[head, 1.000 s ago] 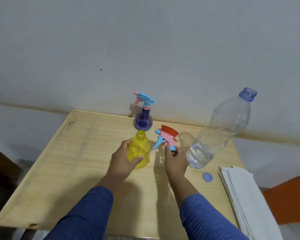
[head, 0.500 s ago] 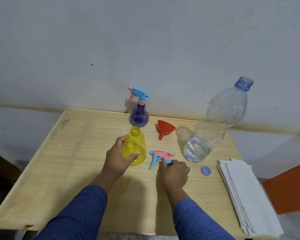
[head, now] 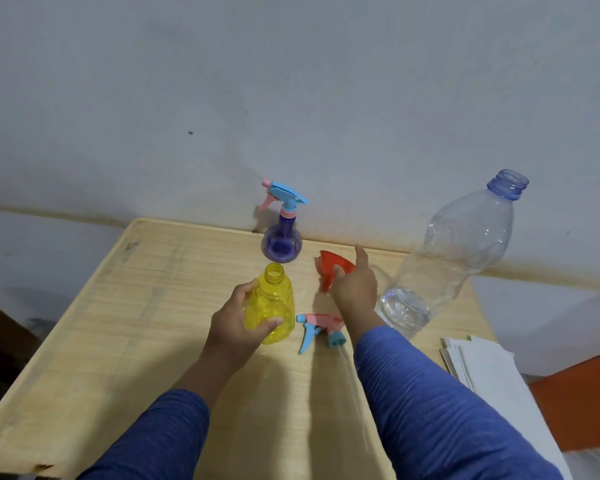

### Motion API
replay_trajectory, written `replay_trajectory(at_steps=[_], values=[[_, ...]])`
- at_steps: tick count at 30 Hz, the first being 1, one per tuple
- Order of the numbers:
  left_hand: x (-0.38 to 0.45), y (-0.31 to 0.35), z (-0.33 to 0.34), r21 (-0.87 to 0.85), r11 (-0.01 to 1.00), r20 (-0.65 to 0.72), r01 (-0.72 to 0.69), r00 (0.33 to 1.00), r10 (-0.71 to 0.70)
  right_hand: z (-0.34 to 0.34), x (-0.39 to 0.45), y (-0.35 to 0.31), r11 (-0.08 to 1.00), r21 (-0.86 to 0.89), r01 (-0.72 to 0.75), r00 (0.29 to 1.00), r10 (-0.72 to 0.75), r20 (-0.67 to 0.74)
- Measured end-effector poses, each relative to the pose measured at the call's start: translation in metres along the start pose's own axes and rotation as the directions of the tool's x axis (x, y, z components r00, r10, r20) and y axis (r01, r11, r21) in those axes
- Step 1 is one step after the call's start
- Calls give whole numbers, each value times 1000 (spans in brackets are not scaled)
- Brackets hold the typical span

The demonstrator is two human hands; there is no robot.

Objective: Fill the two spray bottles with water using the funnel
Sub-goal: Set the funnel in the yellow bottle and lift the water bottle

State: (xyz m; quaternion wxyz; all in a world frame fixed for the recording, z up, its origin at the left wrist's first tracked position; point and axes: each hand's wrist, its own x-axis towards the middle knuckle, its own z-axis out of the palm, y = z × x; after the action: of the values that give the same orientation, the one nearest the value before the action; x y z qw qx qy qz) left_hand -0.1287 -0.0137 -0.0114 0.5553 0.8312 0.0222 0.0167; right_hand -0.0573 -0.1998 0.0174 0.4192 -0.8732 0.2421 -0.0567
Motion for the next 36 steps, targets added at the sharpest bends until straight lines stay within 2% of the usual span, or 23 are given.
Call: replay_trajectory(at_steps=[4,8,12,15,22,24,36], values=[[1,-1,1,-24,1000,-6,15,1000,-15,2,13,-4,998,-5,-55,996,55,67],[2,-3,1,-32,999,-15,10,1000,-10,4,12,-5,997,-4,-75,997,75,15],[0,-1,1,-32,999,-12,-3,1000,3,-2,0,-11,998,7,56,998,-56,-24],[-2,0,0,-30,1000,2,-8,1000,8,-13,-15,-25,977,84,197,979,-191,-76],[-5,4,-3,-4,1000,31,23,999,-23,-48,-51,-58,827,216,519,855,-499,-142],[-6,5,-3,6,1000,29,26,999,-27,-56,-60,-62,787,206,582,813,-565,-142],[-5,6,-4,47,998,28,51,998,-52,-51,-76,-52,645,-4,764,645,-764,-11]])
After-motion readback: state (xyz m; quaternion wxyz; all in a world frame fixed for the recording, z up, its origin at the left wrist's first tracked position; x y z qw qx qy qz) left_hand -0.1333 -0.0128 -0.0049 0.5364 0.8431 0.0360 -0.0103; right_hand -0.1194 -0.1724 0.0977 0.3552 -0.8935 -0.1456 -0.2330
